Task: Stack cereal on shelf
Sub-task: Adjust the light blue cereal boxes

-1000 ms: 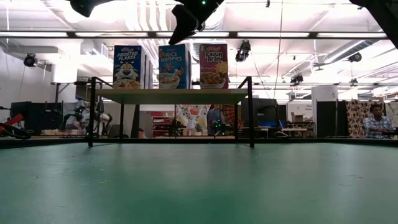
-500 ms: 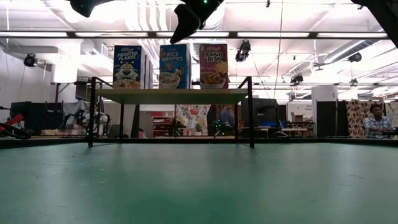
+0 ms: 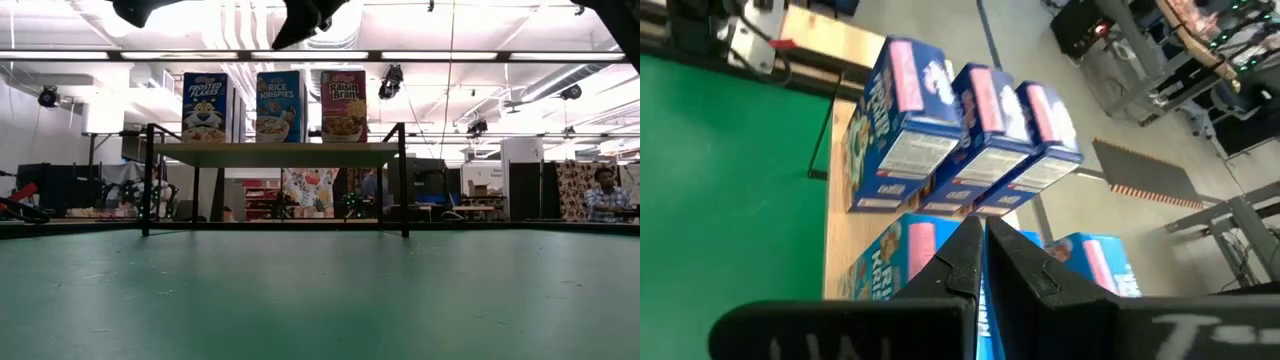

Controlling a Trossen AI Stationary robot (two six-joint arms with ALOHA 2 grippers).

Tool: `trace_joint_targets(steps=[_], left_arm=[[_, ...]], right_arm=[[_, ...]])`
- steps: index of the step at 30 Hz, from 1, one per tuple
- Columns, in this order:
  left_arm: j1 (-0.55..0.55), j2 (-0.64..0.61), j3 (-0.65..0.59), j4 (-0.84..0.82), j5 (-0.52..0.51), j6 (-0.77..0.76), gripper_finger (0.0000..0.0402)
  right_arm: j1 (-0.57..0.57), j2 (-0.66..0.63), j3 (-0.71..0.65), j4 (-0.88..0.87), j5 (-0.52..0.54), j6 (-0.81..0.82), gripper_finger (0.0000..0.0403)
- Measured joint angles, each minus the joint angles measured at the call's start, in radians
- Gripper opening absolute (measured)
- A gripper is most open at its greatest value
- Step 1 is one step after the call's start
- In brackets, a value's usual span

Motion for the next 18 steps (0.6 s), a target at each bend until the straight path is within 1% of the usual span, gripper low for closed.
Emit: trace_joint_targets(steps=[3,8,10,13,15,18], left_arm=[[0.000,-0.001,0.000,0.000,0.000,0.000,0.0213],[0.000,-0.001,0.000,0.000,0.000,0.001,0.0213],[0.000,0.000,0.000,0.000,0.000,0.002,0.0213],[0.000,-0.001,0.000,0.001,0.000,0.003,0.0213],[0.000,-0.001,0.000,0.002,0.000,0.005,0.0213],[0.000,-0.001,0.000,0.006,0.000,0.013,0.0213]], right_arm=[[-0.025,-0.005,0.007,-0.016,0.019,0.043,0.0009],[-0.094,-0.001,0.007,-0.080,0.022,0.107,0.0009],[-0.114,0.000,0.007,-0.101,-0.033,0.131,0.0009],[-0.141,0.001,0.005,-0.106,-0.152,0.153,0.0009],[-0.147,0.003,0.005,-0.098,-0.179,0.160,0.0009],[-0.148,0.008,0.005,-0.097,-0.182,0.152,0.0009]])
